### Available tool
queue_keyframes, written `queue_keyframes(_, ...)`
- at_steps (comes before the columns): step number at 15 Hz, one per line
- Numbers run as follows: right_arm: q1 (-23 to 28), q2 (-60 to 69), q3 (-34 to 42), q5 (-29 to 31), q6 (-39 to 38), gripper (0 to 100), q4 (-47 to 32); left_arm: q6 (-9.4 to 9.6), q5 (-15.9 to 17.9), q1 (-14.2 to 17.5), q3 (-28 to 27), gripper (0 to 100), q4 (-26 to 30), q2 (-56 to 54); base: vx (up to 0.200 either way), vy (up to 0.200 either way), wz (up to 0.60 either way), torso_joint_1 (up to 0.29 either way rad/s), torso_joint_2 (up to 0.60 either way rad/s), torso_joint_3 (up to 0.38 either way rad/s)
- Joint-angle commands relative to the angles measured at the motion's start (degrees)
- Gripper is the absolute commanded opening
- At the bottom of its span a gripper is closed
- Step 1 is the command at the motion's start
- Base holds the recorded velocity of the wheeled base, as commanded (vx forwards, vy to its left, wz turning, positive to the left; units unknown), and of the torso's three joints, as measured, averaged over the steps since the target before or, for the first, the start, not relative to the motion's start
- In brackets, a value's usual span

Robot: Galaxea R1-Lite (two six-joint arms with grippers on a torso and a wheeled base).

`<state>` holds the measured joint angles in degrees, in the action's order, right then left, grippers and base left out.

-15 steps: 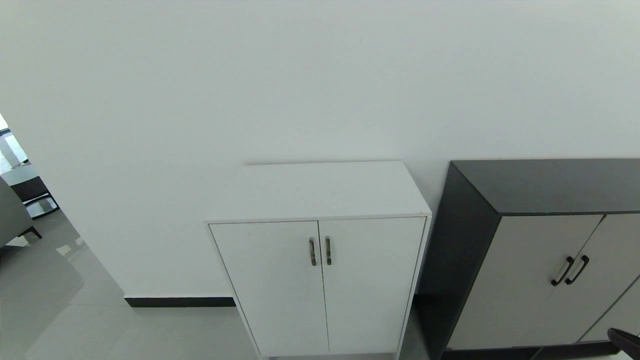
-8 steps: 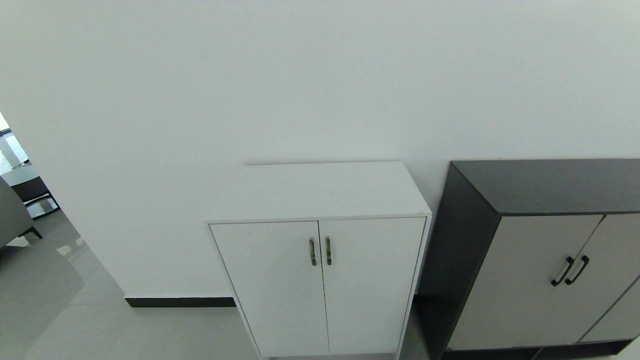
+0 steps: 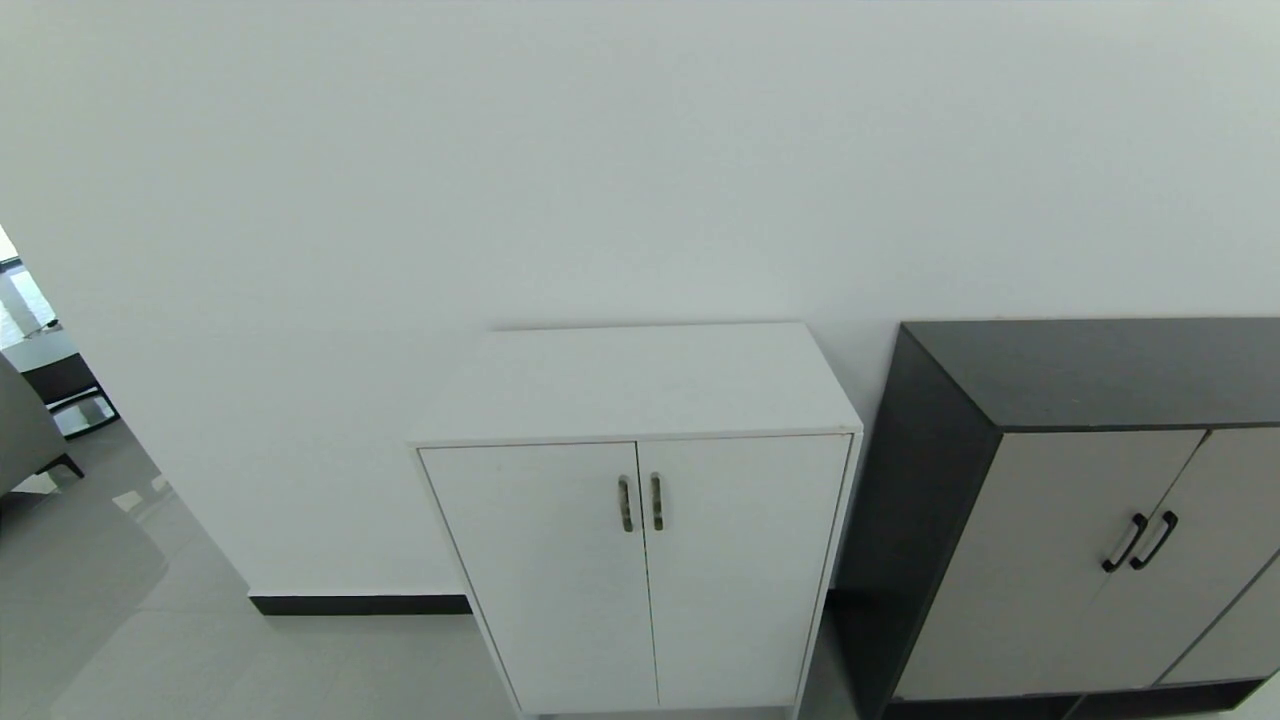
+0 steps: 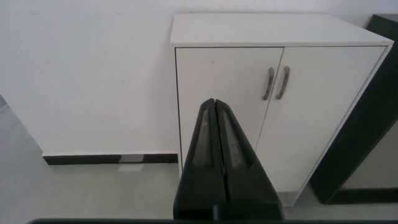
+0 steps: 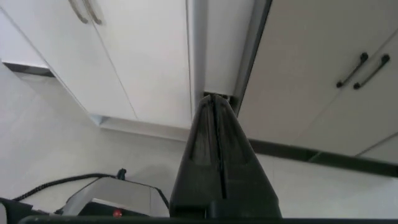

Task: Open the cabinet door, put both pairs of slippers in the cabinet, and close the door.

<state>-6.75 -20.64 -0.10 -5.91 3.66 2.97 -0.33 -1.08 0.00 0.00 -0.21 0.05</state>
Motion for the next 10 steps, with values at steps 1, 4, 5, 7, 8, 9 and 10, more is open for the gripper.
queue_keyframes(1,-7.7,3.1,-0.1,1.7,0.0,0,-0.1,-0.02,-0.1,0.0,0.0,0,-0.1,0.0,0.000,0.000,0.00,0.000,0.00,0.000)
queue_keyframes(4,-11.4,6.3,-0.2,9.3,-0.8,0,-3.2,-0.11,-0.2,0.0,0.0,0,0.0,0.0,0.000,0.000,0.00,0.000,0.00,0.000)
queue_keyframes(5,-10.2,7.3,-0.2,9.3,-0.8,0,-3.1,-0.11,-0.2,0.1,0.0,0,-0.1,0.0,0.000,0.000,0.00,0.000,0.00,0.000)
queue_keyframes(7,-4.7,10.4,-0.1,9.3,-1.0,0,-3.1,-0.11,-0.2,0.0,0.0,0,-0.1,0.0,0.000,0.000,0.00,0.000,0.00,0.000)
queue_keyframes(8,-3.3,11.2,0.0,9.3,-1.0,0,-3.1,-0.11,-0.2,0.0,0.0,0,-0.1,0.0,0.000,0.000,0.00,0.000,0.00,0.000)
queue_keyframes(9,-1.2,14.5,0.1,9.3,-1.8,0,-3.2,-0.11,-0.2,0.0,0.0,0,-0.1,0.0,0.000,0.000,0.00,0.000,0.00,0.000)
queue_keyframes(10,-1.2,15.0,0.0,9.5,-2.9,0,-3.2,-0.11,-0.2,0.0,0.0,0,-0.1,0.0,0.000,0.000,0.00,0.000,0.00,0.000)
